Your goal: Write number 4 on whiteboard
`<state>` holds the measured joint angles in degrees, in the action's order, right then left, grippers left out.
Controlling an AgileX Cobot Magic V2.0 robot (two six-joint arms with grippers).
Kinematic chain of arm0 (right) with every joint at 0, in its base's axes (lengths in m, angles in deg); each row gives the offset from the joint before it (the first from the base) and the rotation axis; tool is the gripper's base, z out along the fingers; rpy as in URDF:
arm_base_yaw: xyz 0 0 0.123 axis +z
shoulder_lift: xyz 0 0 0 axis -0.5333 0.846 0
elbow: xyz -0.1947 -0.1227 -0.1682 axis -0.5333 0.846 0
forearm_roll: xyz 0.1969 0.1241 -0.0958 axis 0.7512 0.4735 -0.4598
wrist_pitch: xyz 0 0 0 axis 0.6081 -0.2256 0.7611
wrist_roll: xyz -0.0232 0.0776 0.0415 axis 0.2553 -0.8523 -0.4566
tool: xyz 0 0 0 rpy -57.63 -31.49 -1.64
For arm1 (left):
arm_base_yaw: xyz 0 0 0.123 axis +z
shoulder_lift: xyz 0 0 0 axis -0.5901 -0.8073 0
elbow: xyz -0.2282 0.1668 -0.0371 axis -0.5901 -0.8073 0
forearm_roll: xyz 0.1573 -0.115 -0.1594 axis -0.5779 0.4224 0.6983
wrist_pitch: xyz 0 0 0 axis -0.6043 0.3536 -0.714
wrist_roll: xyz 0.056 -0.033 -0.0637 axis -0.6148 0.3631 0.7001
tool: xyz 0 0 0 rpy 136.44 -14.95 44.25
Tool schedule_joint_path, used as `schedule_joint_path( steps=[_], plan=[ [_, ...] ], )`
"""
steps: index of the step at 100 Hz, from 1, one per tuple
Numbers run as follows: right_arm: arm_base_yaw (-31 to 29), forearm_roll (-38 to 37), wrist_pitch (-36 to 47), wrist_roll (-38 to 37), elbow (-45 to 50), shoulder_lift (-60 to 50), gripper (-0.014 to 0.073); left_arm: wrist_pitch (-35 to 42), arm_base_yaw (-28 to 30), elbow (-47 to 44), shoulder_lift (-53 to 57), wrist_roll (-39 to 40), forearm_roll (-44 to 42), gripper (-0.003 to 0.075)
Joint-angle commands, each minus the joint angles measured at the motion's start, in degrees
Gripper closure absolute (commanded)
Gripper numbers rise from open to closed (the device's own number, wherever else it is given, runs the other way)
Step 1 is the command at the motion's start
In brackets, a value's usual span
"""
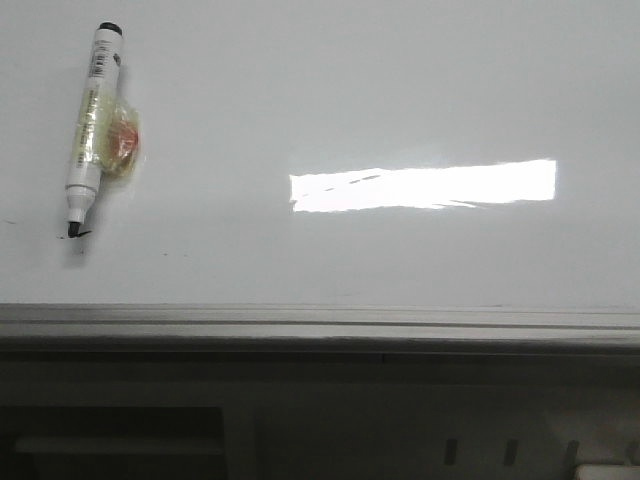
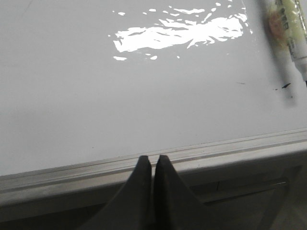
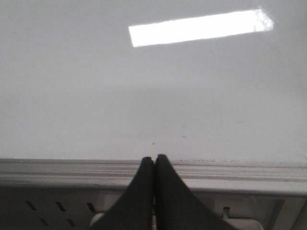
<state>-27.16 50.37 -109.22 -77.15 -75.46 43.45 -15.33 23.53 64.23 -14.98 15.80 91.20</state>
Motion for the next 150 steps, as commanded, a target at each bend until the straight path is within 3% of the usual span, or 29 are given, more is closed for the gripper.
schedule_joint_path(
  steps=[1, 129, 136, 150],
  plan=[
    [-0.3, -1.1, 1.0, 0.2, 1.2, -0.9, 0.0659, 3.0, 0.2, -1.9, 1.5, 0.5, 0.6, 0.0741],
    [-0.3, -1.1, 2.0, 0.2, 1.2, -0.9, 0.0659, 3.4, 0.2, -1.9, 1.5, 0.5, 0.6, 0.0741],
    [-0.3, -1.1, 3.5, 0.2, 1.2, -0.9, 0.0659, 5.5, 0.2, -1.9, 1.5, 0.5, 4.6, 0.0741],
    [-0.3, 0.5, 12.7, 0.2, 1.2, -0.9, 0.0659, 8.0, 0.2, -1.9, 1.5, 0.5, 26.2, 0.0741]
  ],
)
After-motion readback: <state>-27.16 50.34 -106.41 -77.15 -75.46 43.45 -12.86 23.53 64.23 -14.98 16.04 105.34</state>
